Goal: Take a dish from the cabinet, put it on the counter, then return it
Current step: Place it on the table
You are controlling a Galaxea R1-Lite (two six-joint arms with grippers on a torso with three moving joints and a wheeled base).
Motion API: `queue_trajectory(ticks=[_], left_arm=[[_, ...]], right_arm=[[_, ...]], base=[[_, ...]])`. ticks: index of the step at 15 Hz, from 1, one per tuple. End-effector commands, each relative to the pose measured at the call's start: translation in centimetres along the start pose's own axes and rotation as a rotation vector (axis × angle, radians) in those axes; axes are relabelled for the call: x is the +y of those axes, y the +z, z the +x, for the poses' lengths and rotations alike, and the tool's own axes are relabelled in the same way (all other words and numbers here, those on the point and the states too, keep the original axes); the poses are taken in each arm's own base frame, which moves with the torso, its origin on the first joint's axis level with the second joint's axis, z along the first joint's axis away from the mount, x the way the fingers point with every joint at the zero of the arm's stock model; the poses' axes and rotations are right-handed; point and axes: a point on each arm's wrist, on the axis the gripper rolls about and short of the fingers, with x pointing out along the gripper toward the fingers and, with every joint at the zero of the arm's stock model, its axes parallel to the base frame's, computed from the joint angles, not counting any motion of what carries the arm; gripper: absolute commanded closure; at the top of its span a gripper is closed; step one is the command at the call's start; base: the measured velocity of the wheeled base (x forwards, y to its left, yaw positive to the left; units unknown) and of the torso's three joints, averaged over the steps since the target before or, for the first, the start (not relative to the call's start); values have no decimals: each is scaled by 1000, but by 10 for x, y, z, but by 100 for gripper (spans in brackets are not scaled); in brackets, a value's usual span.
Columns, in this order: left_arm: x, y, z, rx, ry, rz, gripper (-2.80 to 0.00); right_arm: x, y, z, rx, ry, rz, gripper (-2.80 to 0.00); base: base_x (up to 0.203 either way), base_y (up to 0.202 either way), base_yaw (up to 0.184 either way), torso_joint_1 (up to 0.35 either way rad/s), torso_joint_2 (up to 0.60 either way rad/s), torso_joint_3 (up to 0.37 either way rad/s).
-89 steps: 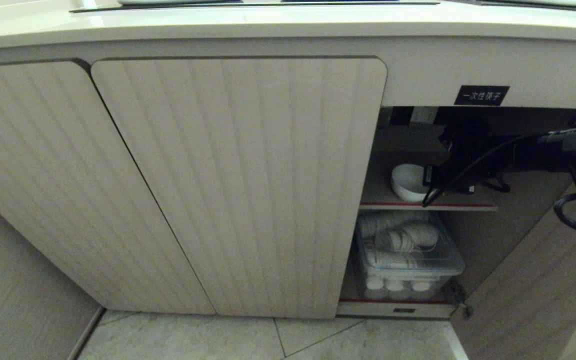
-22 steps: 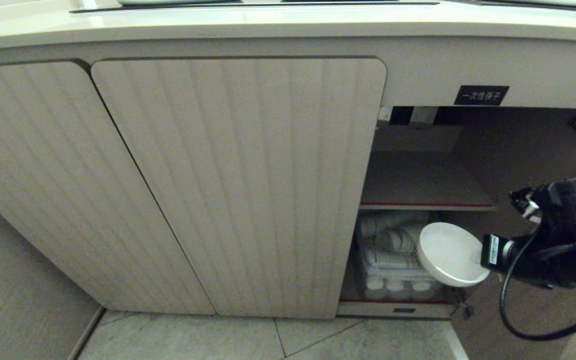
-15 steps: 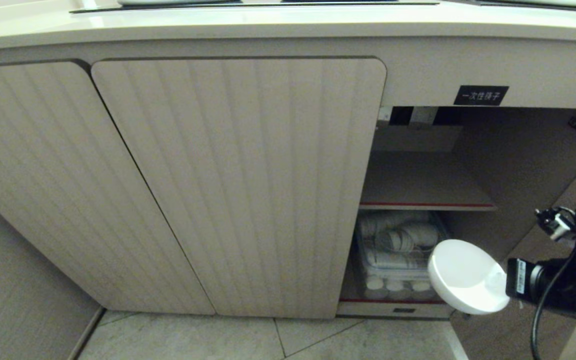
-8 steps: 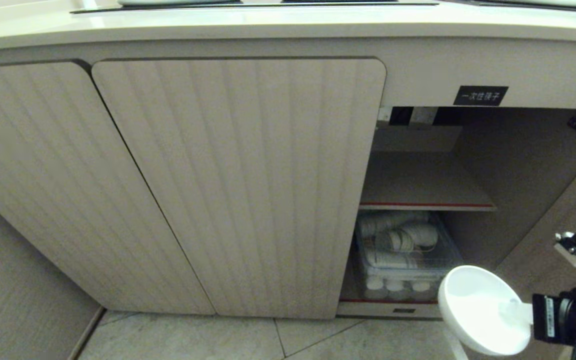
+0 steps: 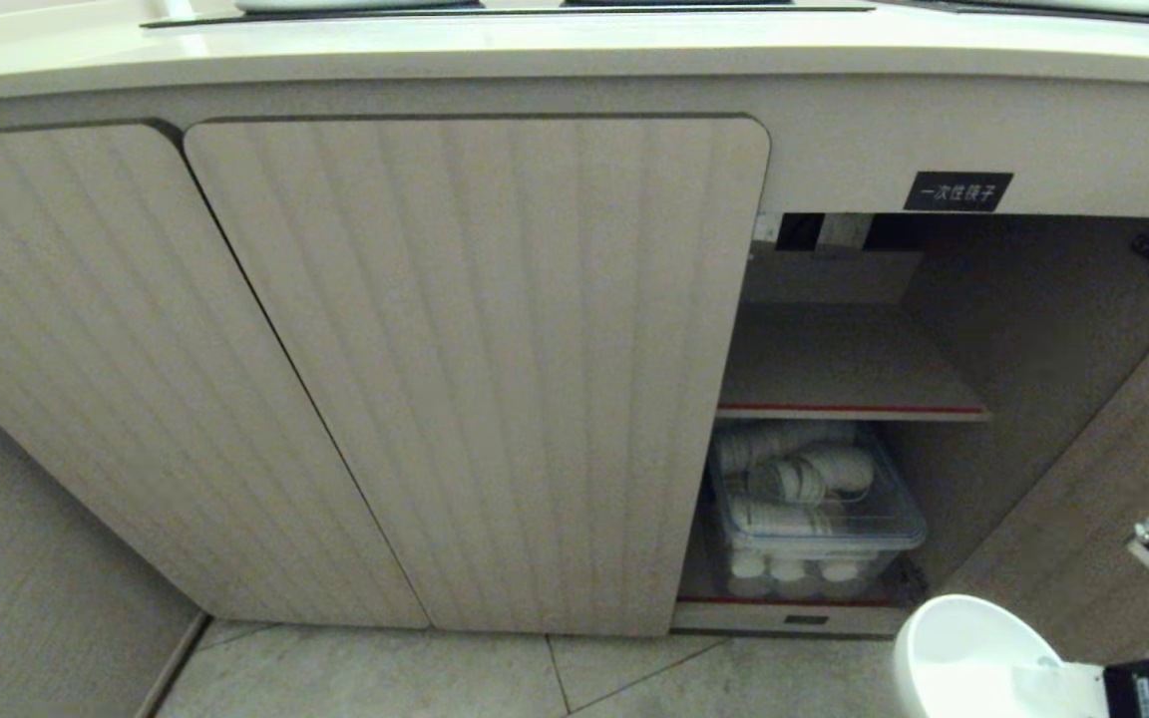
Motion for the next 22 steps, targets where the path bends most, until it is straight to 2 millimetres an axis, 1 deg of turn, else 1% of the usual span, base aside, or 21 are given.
queue_trajectory(ticks=[1, 3, 5, 9, 16, 22], left_arm=[[0, 0, 0, 1, 0, -1, 0], [0, 0, 0, 0, 0, -1, 0], [0, 0, 0, -1, 0, -1, 0], [0, 0, 0, 0, 0, -1, 0], [0, 0, 0, 0, 0, -1, 0], [0, 0, 0, 0, 0, -1, 0]], right_arm=[[0, -5, -3, 26, 1, -5, 0], [1, -4, -4, 46, 0, -13, 0], [1, -7, -6, 65, 5, -13, 0], [4, -17, -16, 83, 76, -132, 0], [7, -17, -13, 99, 118, -143, 0], [6, -13, -12, 88, 115, -137, 0]], base=[[0, 0, 0, 0, 0, 0], [0, 0, 0, 0, 0, 0], [0, 0, 0, 0, 0, 0], [0, 0, 0, 0, 0, 0], [0, 0, 0, 0, 0, 0], [0, 0, 0, 0, 0, 0]])
